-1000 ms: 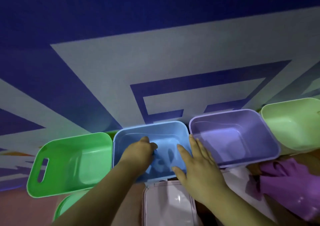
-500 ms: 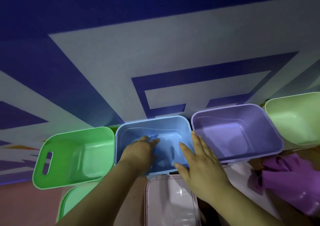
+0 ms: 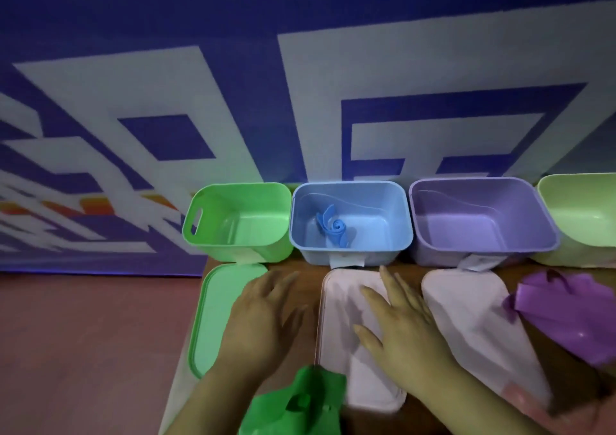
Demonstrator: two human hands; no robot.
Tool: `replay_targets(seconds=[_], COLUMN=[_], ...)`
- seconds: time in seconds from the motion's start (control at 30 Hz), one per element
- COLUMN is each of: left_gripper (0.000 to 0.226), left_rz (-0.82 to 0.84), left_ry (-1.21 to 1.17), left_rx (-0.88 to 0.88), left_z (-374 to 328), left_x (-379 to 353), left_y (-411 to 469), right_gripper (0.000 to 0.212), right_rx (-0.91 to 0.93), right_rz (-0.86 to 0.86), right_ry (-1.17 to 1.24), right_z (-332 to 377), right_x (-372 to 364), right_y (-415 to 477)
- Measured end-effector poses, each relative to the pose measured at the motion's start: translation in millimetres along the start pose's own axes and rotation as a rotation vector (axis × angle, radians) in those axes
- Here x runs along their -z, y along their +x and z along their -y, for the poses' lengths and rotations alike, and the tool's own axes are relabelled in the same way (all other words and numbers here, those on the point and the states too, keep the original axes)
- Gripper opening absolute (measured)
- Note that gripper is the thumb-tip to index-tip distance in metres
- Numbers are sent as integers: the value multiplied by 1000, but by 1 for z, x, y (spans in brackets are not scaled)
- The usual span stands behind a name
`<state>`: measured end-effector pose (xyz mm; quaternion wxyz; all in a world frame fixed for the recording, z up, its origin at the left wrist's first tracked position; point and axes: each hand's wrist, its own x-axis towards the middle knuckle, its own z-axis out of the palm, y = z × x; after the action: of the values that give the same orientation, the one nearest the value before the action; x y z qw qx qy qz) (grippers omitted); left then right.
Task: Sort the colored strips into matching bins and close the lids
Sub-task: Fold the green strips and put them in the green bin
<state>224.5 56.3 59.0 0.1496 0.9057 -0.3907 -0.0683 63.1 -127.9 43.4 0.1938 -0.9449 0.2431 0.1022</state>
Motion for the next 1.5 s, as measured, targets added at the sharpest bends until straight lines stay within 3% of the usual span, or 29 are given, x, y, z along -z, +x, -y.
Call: replay_targets(seconds=[0.13, 0.23, 0.37, 0.77, 0.97, 1.1, 1.23, 1.37, 1.5], left_gripper=[55, 56, 60, 68, 53, 41, 34, 38, 27], left_rz=[71, 137, 227, 224, 138, 28, -49, -96, -115], left_ry=[11, -25, -54, -78, -73, -282, -583, -753, -843], left_rx=[148, 238, 328, 639, 649, 646, 787, 878, 951], left_z=[25, 39, 54, 127, 158, 173, 179, 182, 193], left_x=[-19, -32, -44, -78, -91, -101, -95, -88, -92], left_y=[-71, -115, -155, -225, -229, -229, -226, -229, -235], right_gripper=[62, 64, 65, 66, 68, 67, 63, 55, 49], right_rx=[60, 78, 93, 252, 248, 215, 240, 283, 363], right_rz=[33, 199, 272, 266, 262, 224, 181, 196, 192], right_ry=[-21, 10, 10, -95, -242, -335, -324, -211, -76], right_z=[26, 39, 57, 128, 148, 163, 183, 198, 216], right_x=[-23, -46, -67, -136, -178, -191, -196, -203, -202], right_y=[-33, -49, -62, -73, -67, -70, -69, -58, -40])
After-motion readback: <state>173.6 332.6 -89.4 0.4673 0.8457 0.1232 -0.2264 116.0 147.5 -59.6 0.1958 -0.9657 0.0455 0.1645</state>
